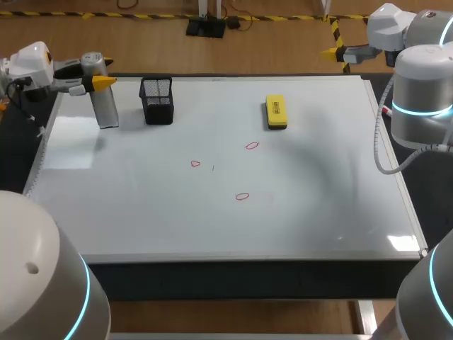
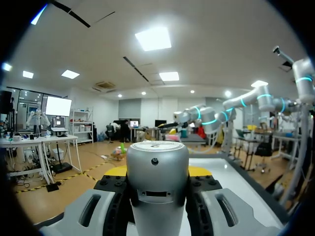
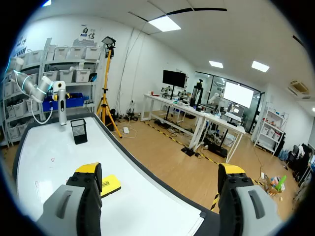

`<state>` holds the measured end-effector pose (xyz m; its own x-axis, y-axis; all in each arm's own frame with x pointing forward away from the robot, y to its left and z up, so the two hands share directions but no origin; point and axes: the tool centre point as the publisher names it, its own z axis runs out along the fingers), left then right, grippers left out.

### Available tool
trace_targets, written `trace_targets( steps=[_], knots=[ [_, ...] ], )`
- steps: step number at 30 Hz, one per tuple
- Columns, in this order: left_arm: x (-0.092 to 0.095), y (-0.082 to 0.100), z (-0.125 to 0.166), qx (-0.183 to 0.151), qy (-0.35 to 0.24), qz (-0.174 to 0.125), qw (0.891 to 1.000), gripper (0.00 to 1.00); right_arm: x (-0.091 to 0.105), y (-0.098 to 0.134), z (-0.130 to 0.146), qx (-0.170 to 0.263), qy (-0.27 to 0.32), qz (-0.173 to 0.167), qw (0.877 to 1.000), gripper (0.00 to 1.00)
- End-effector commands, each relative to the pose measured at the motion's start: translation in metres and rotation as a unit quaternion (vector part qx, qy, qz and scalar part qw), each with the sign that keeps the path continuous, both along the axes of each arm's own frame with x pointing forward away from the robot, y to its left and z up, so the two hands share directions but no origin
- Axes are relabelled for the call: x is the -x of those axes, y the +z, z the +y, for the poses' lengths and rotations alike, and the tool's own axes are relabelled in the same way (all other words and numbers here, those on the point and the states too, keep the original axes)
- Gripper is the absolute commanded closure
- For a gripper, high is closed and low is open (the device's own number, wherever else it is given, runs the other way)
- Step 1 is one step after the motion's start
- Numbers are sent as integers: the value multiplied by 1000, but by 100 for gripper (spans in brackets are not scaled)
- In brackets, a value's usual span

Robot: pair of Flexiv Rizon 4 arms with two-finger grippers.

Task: Pick up the inspection probe, press it on each red-marked spot on the whiteboard one by one, put down the probe, pick up the eraser, and wipe off all the red marks.

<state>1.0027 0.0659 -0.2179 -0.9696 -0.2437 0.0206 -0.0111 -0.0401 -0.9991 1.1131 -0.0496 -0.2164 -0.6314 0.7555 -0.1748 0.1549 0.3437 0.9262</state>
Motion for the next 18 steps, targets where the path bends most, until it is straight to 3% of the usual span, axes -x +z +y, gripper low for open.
trace_targets(
  steps=[1,6,10,13,18],
  knots=[
    [1,1,-1,-1,2,0,1000,100,0,2,6,9,33,1,999,0],
    [1,1,-1,-1,2,0,1000,100,9,4,39,79,149,18,986,0],
    [1,1,-1,-1,2,0,1000,100,15,-3,61,125,227,39,965,0],
    [1,1,-1,-1,2,0,1000,100,17,-13,74,165,282,57,943,0],
    [1,1,-1,-1,2,0,1000,100,21,-26,95,253,360,82,894,0]
  ],
)
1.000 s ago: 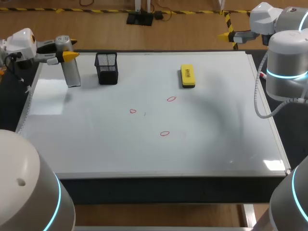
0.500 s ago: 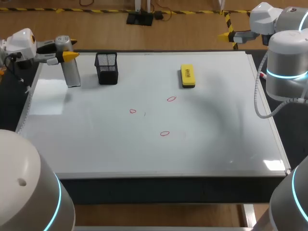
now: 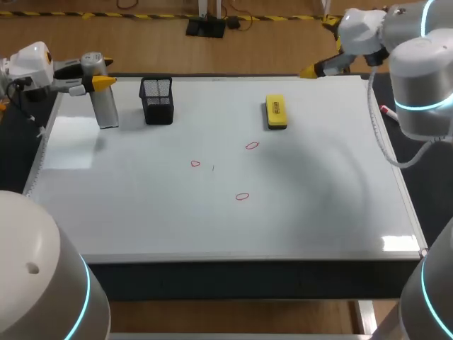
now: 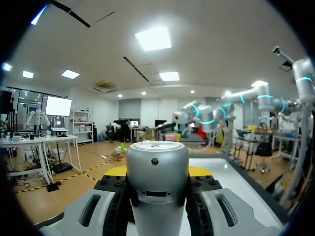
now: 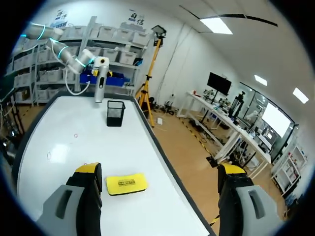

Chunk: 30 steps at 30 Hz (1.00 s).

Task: Pick up the inspection probe, press it on each red-marked spot on the whiteboard one by one, put down the probe, pick up the eraser, and wipe off all the red marks.

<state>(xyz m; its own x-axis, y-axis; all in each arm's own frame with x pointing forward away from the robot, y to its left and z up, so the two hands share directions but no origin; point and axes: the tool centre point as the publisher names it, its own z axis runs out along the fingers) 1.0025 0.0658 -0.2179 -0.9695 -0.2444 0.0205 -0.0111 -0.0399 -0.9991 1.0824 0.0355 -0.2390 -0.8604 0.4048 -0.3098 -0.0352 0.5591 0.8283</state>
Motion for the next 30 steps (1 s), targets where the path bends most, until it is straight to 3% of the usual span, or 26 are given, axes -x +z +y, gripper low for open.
trace_targets(
  steps=[1,5,9,14,20,25,27,29,30],
  knots=[
    [1,1,0,-1,2,0,1000,100,-9,-5,13,187,185,76,962,0],
    [1,1,0,-1,2,0,1000,100,-4,-16,29,251,251,68,933,0],
    [1,1,0,-1,2,0,1000,100,-6,-29,39,335,300,45,892,0],
    [1,1,0,-1,2,0,1000,100,-10,-45,46,428,371,17,824,0],
    [1,1,0,-1,2,0,1000,100,-11,-61,55,488,450,-24,747,0],
    [1,1,0,-1,2,0,1000,100,-14,-68,62,505,481,-61,715,0],
    [1,1,0,-1,2,0,1000,100,-14,-71,63,519,492,-83,695,0],
    [1,1,0,-1,2,0,1000,100,-15,-75,62,547,500,-123,660,0],
    [1,1,0,-1,2,0,1000,100,-15,-75,62,548,499,-135,657,0]
  ],
)
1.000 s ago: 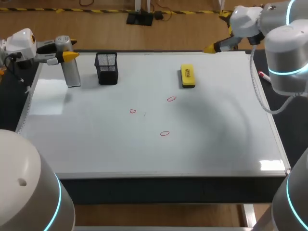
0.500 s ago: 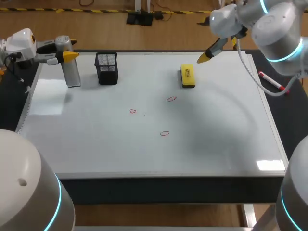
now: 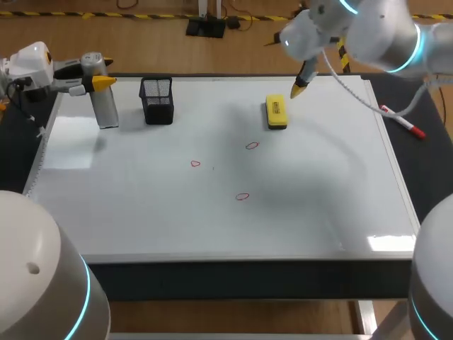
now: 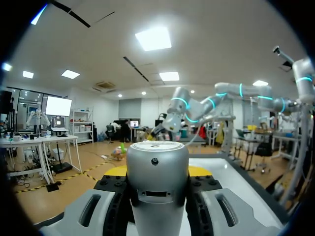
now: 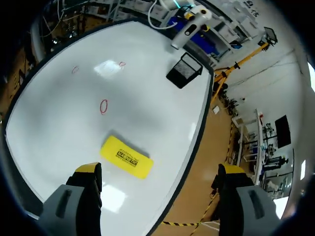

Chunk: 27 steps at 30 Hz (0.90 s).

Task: Pick up the inspection probe, press it on each red-marked spot on the whiteboard one by one, put down the probe, pick up the eraser, and wipe off all the red marks.

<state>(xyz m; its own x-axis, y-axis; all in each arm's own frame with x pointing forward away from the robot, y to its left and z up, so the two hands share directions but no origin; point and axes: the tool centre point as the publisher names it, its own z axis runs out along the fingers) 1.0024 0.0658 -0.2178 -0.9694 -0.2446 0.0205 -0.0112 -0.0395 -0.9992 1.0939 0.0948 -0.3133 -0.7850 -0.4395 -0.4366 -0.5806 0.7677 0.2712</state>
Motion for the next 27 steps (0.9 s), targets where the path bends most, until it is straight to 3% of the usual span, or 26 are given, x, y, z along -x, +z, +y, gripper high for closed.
trace_targets(
  steps=[1,24,27],
  knots=[
    [1,1,0,-1,2,0,1000,100,-3,-1,3,262,249,-67,930,0],
    [1,1,0,-1,2,0,1000,100,-3,-1,3,262,249,-67,930,0],
    [1,1,0,-1,2,0,1000,100,0,-20,3,266,301,-35,915,0]
  ],
)
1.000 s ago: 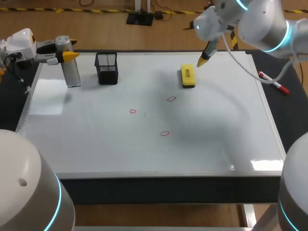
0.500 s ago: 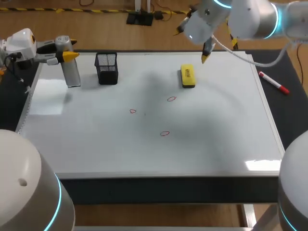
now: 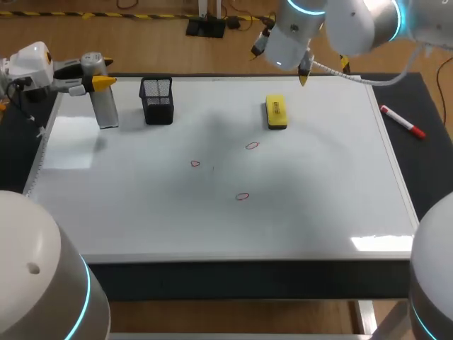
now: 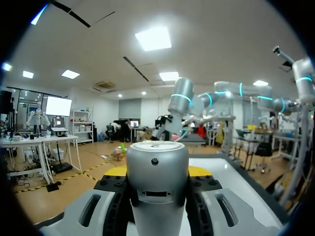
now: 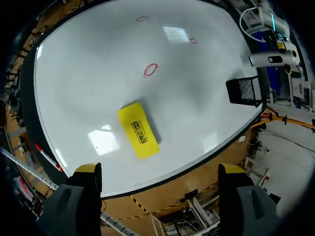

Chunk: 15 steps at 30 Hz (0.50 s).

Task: Pick up the inspection probe, press it on each red-marked spot on the whiteboard one by one, put down the probe, pick up the eraser, and wipe off all the red marks.

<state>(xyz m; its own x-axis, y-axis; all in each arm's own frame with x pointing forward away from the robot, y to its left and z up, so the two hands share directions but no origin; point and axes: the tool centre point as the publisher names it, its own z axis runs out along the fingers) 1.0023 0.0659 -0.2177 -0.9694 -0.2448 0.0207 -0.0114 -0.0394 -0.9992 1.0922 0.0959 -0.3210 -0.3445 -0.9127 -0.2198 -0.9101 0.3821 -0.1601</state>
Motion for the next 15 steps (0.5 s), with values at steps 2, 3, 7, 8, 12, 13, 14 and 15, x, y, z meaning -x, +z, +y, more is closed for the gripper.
trace_targets(
  steps=[2,3,7,8,12,13,14,15],
  knots=[
    [1,1,-1,-1,2,-1,1000,100,0,-24,-2,57,40,73,995,0],
    [1,1,-1,-1,2,-1,1000,100,1,-27,-3,60,43,76,994,0],
    [1,1,-1,-1,2,-1,1000,100,12,-38,-6,57,78,89,991,0],
    [1,1,-1,-1,2,-1,1000,100,14,-40,-6,53,85,91,991,0],
    [1,1,-1,-1,2,-1,1000,100,15,-50,-8,44,111,102,988,0],
    [1,1,-1,-1,2,-1,1000,100,18,-53,-8,46,117,102,987,0],
    [1,1,-1,-1,2,-1,1000,100,20,-54,-7,42,115,100,987,0],
    [1,1,-1,-1,2,-1,1000,100,21,-55,-7,39,117,100,987,0]
  ],
)
